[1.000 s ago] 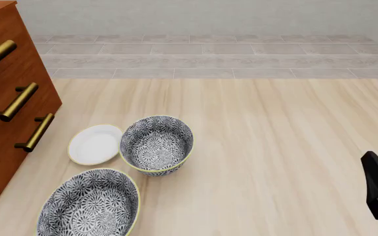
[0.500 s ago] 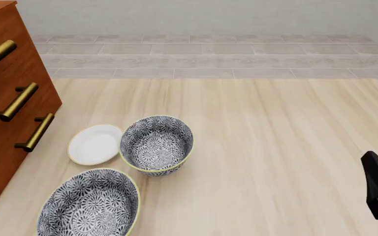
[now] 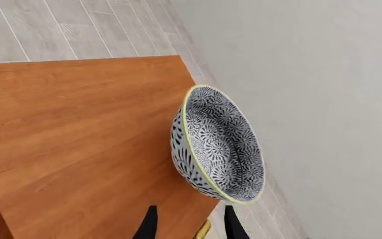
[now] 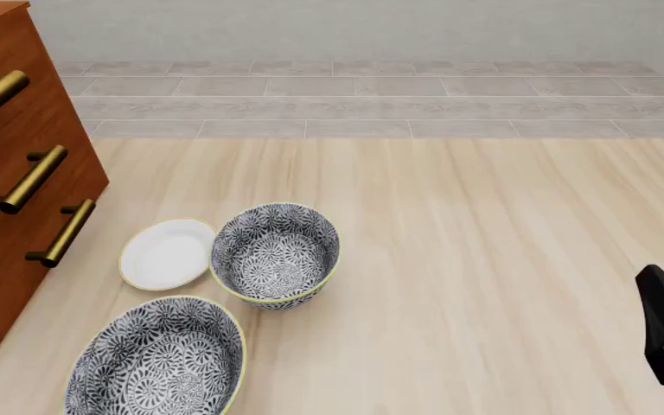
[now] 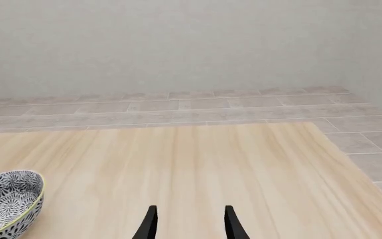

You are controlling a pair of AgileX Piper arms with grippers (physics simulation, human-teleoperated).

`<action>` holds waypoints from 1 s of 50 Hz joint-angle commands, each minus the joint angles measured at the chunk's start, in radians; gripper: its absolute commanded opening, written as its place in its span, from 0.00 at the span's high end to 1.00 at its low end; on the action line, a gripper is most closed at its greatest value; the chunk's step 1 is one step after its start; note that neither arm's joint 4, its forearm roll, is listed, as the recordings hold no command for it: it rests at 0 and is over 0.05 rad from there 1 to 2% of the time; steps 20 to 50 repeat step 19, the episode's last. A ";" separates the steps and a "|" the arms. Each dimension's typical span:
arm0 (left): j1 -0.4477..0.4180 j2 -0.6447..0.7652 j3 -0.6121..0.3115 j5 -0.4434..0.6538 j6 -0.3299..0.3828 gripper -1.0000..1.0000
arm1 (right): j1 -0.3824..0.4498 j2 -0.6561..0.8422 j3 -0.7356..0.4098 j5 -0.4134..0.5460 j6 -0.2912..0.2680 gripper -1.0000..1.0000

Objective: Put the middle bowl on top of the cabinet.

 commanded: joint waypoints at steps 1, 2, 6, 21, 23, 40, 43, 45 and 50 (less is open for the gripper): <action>-0.014 -0.035 0.007 0.006 -0.001 0.00 | -0.002 0.000 0.000 -0.002 0.000 0.00; -0.016 -0.037 0.010 0.003 -0.002 0.00 | -0.002 0.000 0.000 -0.001 0.000 0.00; -0.019 -0.045 0.010 0.006 0.000 0.00 | -0.002 0.000 0.000 -0.003 0.002 0.00; -0.019 -0.045 0.010 0.006 0.000 0.00 | -0.005 0.000 0.000 -0.002 0.000 0.00; -0.019 -0.045 0.010 0.006 0.000 0.00 | -0.005 0.000 0.000 -0.002 0.000 0.00; -0.019 -0.045 0.010 0.006 0.000 0.00 | -0.005 0.000 0.000 -0.002 0.000 0.00; -0.019 -0.045 0.010 0.006 0.000 0.00 | -0.005 0.000 0.000 -0.002 0.000 0.00; -0.019 -0.045 0.010 0.006 0.000 0.00 | -0.005 0.000 0.000 -0.002 0.000 0.00; -0.019 -0.045 0.010 0.006 0.000 0.00 | -0.005 0.000 0.000 -0.002 0.000 0.00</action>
